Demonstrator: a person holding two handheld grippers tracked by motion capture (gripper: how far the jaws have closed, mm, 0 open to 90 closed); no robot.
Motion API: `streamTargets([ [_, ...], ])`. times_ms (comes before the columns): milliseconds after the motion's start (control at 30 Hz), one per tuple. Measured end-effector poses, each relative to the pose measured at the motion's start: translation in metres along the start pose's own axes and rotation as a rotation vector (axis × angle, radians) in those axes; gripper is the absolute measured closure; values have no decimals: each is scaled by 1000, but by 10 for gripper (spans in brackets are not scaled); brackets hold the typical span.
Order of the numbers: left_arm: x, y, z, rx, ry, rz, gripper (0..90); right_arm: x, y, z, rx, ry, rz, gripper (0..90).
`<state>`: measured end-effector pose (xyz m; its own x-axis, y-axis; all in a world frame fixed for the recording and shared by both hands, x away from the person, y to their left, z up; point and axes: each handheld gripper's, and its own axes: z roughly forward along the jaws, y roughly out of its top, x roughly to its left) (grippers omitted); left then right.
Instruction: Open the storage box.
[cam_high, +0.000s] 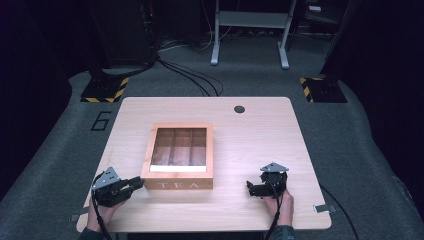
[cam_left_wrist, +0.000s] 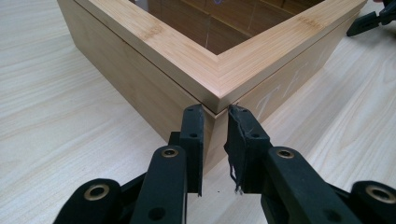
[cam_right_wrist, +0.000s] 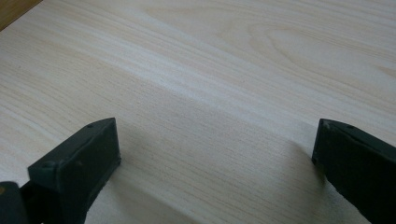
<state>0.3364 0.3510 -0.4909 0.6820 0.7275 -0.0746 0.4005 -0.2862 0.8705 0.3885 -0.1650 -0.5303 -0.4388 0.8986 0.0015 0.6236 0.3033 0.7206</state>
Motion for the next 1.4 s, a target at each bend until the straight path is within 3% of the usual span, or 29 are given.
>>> streamTargets([
  [600, -1, 5, -3, -19, -2, 24, 761, 0, 0, 0, 0, 0, 2, 3],
  [633, -1, 5, -2, -45, 6, 21, 758, -1, 0, 0, 2, 0, -7, 3],
  [900, 0, 8, -6, -66, -9, 9, 755, 0, 0, 0, 0, -1, 2, 3],
  [1033, -1, 9, -5, -131, -3, -15, 742, 0, 0, 0, 0, -1, 2, 3],
  [1400, -2, 16, -5, -184, 10, -32, 749, 0, 0, 0, 0, -1, 2, 3],
])
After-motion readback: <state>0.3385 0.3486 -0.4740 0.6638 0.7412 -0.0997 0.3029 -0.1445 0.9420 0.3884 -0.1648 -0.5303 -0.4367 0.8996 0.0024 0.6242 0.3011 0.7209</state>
